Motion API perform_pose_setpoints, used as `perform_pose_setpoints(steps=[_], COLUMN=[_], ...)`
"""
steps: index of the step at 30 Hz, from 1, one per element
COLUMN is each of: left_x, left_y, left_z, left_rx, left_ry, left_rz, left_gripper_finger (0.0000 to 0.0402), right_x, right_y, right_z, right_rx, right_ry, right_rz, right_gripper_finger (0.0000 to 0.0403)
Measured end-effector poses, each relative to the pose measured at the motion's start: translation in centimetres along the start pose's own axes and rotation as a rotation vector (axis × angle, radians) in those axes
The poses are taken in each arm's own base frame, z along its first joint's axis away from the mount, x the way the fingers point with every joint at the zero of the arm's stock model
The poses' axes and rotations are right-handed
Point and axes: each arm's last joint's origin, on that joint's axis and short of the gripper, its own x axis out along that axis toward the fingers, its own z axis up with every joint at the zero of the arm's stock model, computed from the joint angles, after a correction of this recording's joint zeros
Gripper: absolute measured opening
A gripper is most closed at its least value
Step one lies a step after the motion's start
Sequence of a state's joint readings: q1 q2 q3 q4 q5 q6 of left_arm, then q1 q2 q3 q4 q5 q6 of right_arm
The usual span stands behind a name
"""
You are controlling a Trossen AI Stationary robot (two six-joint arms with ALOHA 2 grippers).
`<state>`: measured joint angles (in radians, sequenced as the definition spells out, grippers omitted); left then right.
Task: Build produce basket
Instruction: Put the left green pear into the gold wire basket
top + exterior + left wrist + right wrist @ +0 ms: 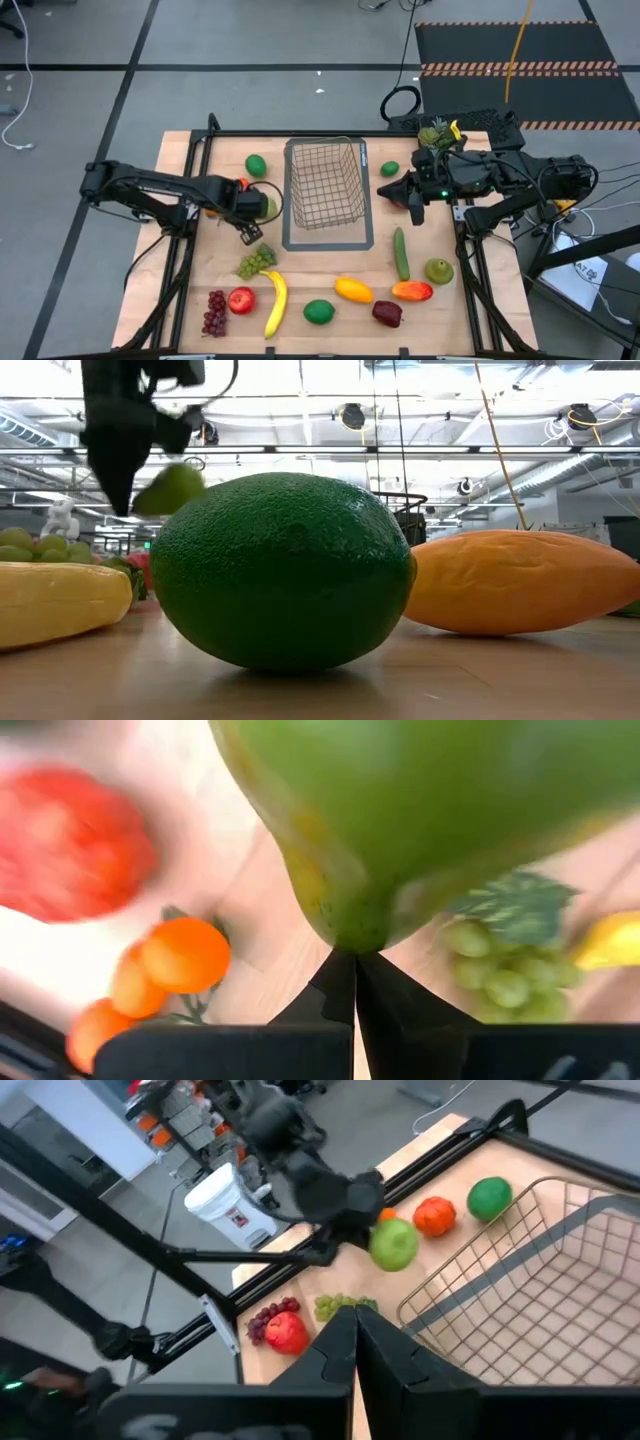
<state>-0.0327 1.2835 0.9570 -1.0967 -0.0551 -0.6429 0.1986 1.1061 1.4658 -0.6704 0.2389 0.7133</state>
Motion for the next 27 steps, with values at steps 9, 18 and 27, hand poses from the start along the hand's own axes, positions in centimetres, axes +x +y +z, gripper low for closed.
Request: perform_pose_setpoints(steps=[9,18,27], left_x=[-8.5,-16.5,-21.0], left_y=[-0.7,-0.2,0.9], left_z=[2.3,4.5,6.4], left_rx=[0.116,0.038,-0.267], left_ry=[-0.239,-0.545,-0.799], left_rz=[-0.004,-0.165,-0.379], left_gripper_finger=[0.0000,0.0000,0.0000], right_x=[0.0,0.0,0.0], right_y=[-0.2,-0.3,-0.6], right_z=[0.2,0.2,0.5], right_rx=[-0.013,-0.112,-0.303], right_ry=[-0.052,-0.069,-0.092], right_rz=[-0.061,-0.089,-0.149], right_gripper_finger=[0.0000,0.0000,0.0000])
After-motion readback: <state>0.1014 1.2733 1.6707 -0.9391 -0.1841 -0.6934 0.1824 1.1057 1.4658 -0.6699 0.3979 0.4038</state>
